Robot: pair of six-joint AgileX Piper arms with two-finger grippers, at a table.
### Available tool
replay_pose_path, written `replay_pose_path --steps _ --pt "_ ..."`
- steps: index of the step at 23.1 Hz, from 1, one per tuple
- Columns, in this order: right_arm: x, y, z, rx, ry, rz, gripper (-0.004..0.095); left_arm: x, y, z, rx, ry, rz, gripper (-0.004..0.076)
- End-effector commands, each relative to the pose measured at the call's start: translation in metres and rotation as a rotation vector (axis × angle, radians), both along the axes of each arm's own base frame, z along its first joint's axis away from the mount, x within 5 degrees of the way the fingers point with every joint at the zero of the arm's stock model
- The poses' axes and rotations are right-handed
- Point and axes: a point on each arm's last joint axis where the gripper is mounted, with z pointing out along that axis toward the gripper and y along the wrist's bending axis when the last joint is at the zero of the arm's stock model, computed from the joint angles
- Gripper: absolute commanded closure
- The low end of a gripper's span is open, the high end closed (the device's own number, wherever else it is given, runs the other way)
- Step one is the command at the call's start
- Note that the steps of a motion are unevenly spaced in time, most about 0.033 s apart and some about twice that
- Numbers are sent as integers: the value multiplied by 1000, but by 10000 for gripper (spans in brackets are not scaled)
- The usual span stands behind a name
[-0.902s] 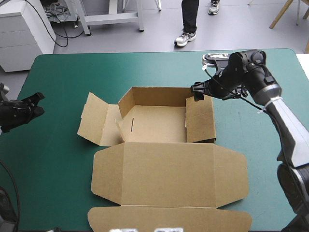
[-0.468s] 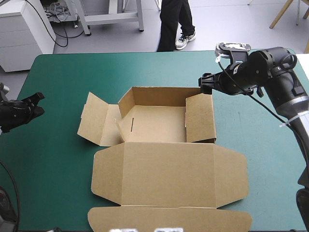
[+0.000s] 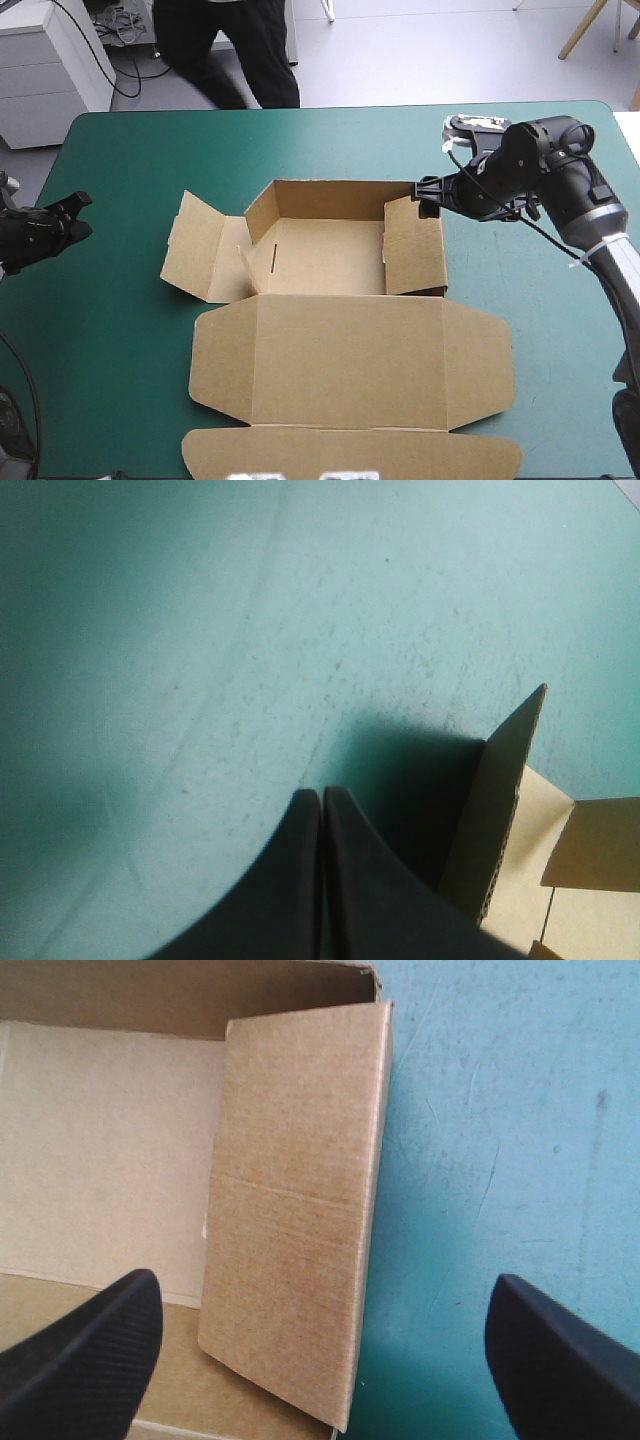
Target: Fold the box
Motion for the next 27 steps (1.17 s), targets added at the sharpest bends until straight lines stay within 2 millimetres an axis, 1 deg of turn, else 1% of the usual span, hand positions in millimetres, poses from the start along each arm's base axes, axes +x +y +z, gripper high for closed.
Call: replay_pose_path --steps 1,2,6,7,11,13,18,20,22,25,26,27 --pt "3 -1 -2 1 -19 -1 141 -2 -3 22 -10 -88 25 734" --pt "10 5 -16 -19 17 13 141 -2 -3 22 -10 -88 25 734" --pt "25 16 -39 -43 58 45 141 -3 -3 22 -9 -86 24 734" --pt "32 20 -50 -53 82 51 141 -3 -3 22 -9 -86 24 734" --pt "41 23 -66 -77 117 56 143 -3 -3 22 -9 -86 24 734" --pt "47 24 -78 -88 141 60 143 -3 -3 22 -9 -86 24 734" --pt "53 25 -88 -101 155 60 156 -3 -3 22 -9 -86 24 734" --pt "53 25 -93 -112 178 62 197 -3 -3 22 -9 -86 24 734" --pt "54 25 -95 -117 192 64 295 -2 -3 22 -9 -90 27 734" --pt "53 25 -95 -121 196 67 514 -2 -3 22 -10 -90 24 734" --pt "53 25 -96 -121 198 67 639 -2 -3 22 -10 -90 24 734" --pt "53 25 -96 -126 199 67 789 -2 -3 22 -11 -89 26 734"
